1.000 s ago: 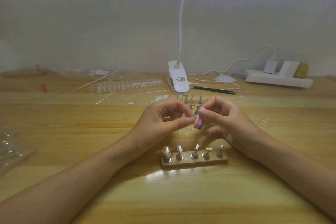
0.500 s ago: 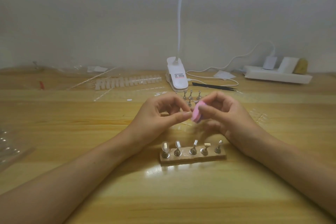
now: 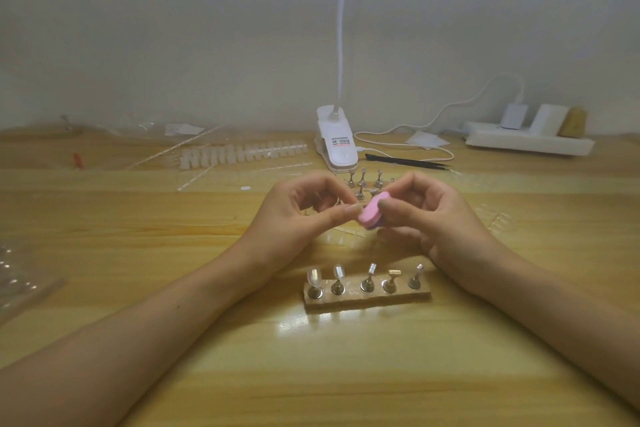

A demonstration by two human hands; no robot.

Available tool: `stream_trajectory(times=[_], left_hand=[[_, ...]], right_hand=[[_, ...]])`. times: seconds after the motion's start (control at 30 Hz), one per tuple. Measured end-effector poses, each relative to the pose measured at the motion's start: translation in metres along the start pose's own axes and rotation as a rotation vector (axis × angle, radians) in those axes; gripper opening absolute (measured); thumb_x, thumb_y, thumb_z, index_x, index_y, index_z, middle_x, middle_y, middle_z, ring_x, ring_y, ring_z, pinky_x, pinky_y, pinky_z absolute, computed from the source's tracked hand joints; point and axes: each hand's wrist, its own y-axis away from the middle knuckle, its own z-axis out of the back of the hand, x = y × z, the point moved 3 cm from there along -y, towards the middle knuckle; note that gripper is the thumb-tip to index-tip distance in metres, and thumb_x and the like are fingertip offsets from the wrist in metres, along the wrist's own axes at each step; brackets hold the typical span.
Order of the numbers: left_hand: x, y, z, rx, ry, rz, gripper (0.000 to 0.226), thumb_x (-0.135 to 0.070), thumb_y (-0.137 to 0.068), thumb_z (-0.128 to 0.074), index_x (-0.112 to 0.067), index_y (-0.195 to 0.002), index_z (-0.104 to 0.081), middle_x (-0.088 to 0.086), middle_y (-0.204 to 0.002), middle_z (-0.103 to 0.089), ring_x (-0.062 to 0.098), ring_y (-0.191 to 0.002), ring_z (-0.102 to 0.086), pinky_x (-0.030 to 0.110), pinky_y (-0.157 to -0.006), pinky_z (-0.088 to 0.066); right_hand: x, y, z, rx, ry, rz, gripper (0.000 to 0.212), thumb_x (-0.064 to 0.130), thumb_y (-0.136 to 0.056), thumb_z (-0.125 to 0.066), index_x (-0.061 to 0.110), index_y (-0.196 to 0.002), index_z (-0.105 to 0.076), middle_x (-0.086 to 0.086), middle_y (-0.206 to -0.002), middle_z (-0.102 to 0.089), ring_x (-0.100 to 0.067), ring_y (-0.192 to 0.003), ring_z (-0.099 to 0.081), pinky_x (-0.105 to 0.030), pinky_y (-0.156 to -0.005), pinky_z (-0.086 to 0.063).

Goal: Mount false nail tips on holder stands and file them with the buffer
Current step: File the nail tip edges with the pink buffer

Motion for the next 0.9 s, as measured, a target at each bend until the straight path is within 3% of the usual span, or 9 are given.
stream_trajectory(times=[0.23,0.33,0.47,0.6,0.7,0.83,0.9], left_hand=[[0.0007,0.0005,0.0004,-0.009,0.020,0.005,0.010,-0.023,-0.079,-0.074,-0.014,-0.079,-0.070,-0.017,-0.059,-0.050,0.007,-0.064,-0.043,0.014,-0.065,-0.038],[0.0006,0.0002,0.0003,0.000,0.010,-0.006,0.009,-0.021,-0.080,-0.073,-0.013,-0.080,-0.070,-0.018,-0.059,-0.051,0.005,-0.063,-0.043,0.013,-0.065,-0.038],[0.0010,0.0008,-0.0003,0.005,0.018,0.000,0.007,-0.021,-0.080,-0.073,-0.015,-0.079,-0.070,-0.017,-0.059,-0.051,0.005,-0.061,-0.043,0.014,-0.064,-0.038],[0.0012,0.0003,0.0003,-0.005,0.023,-0.004,0.007,-0.020,-0.080,-0.073,-0.014,-0.080,-0.069,-0.015,-0.060,-0.050,0.008,-0.063,-0.042,0.018,-0.064,-0.037],[0.0010,0.0008,-0.0002,0.014,-0.002,-0.009,0.006,-0.016,-0.083,-0.073,-0.012,-0.081,-0.069,-0.018,-0.059,-0.051,0.005,-0.062,-0.043,0.013,-0.064,-0.037],[0.0013,0.0003,0.0006,-0.010,0.025,0.004,0.007,-0.019,-0.081,-0.073,-0.013,-0.080,-0.069,-0.015,-0.059,-0.049,0.011,-0.064,-0.042,0.023,-0.065,-0.037],[0.0013,0.0003,0.0006,-0.006,0.019,0.006,0.007,-0.019,-0.081,-0.073,-0.013,-0.079,-0.069,-0.016,-0.059,-0.050,0.011,-0.065,-0.042,0.023,-0.066,-0.038]], right_hand=[[-0.0018,-0.0024,0.0049,-0.020,-0.054,-0.015,0.024,0.023,-0.070,-0.083,0.016,-0.083,-0.064,-0.014,-0.090,-0.076,-0.025,-0.083,-0.076,-0.029,-0.062,-0.060],[-0.0025,-0.0005,-0.0010,0.074,0.018,-0.018,0.025,0.023,-0.070,-0.086,0.019,-0.084,-0.065,-0.015,-0.094,-0.075,-0.031,-0.086,-0.075,-0.038,-0.069,-0.063],[-0.0008,-0.0007,0.0036,-0.044,-0.050,-0.013,0.030,0.022,-0.068,-0.085,0.014,-0.085,-0.061,-0.011,-0.088,-0.076,-0.022,-0.080,-0.076,-0.026,-0.062,-0.060],[-0.0012,0.0019,-0.0048,0.080,0.057,-0.030,0.028,0.019,-0.072,-0.089,0.016,-0.084,-0.063,-0.014,-0.094,-0.075,-0.032,-0.085,-0.076,-0.035,-0.065,-0.062],[0.0004,0.0010,0.0012,-0.038,-0.033,-0.013,0.029,0.021,-0.070,-0.084,0.013,-0.085,-0.060,-0.013,-0.090,-0.076,-0.026,-0.083,-0.076,-0.030,-0.063,-0.061],[-0.0012,0.0025,-0.0049,0.091,0.057,-0.017,0.022,0.018,-0.075,-0.085,0.021,-0.081,-0.065,-0.012,-0.094,-0.075,-0.030,-0.084,-0.076,-0.032,-0.062,-0.061],[0.0000,0.0017,-0.0031,0.034,0.019,0.009,0.019,0.020,-0.076,-0.083,0.021,-0.081,-0.065,-0.014,-0.092,-0.075,-0.028,-0.084,-0.076,-0.031,-0.063,-0.060]])
